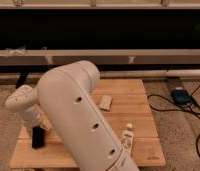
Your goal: Place the eraser on the white sponge
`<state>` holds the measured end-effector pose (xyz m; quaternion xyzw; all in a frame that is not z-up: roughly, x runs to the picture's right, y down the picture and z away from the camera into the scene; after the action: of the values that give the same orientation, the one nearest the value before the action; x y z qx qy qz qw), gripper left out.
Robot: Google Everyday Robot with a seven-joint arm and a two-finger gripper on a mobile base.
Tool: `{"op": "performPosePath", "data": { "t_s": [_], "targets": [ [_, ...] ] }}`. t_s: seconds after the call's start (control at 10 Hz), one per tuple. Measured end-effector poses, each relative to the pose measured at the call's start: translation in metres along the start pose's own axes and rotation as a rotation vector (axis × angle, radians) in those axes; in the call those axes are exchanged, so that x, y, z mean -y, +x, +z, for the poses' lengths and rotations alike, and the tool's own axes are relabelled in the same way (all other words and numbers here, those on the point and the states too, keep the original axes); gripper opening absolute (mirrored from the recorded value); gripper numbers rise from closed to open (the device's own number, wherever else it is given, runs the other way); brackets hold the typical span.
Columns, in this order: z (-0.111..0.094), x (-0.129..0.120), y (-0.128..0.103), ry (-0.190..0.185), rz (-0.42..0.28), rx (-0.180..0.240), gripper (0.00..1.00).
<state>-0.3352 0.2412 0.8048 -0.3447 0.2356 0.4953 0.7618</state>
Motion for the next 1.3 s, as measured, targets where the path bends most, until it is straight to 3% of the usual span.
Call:
{"op": "performPosePath", "data": {
  "t_s": [0.1, 0.3, 0.7, 0.9, 1.2, 1.3],
  "targets": [
    [0.002, 0.001, 0.000, 0.001, -0.007, -0.009, 0.60],
    [0.001, 0.002, 0.002, -0.011, -0.024, -0.019, 0.40],
    [-0.022, 0.013, 0.013, -0.051, -0.050, -0.021, 0.02],
    [-0.042, 0.027, 0.020, -0.056, -0.050, -0.017, 0.00],
    [-0.069, 0.083, 0.038, -0.054, -0.028, -0.007, 0.00],
    [-0.081, 0.113, 0.044, -0.058, -0.005, 0.004, 0.00]
  ]
}}
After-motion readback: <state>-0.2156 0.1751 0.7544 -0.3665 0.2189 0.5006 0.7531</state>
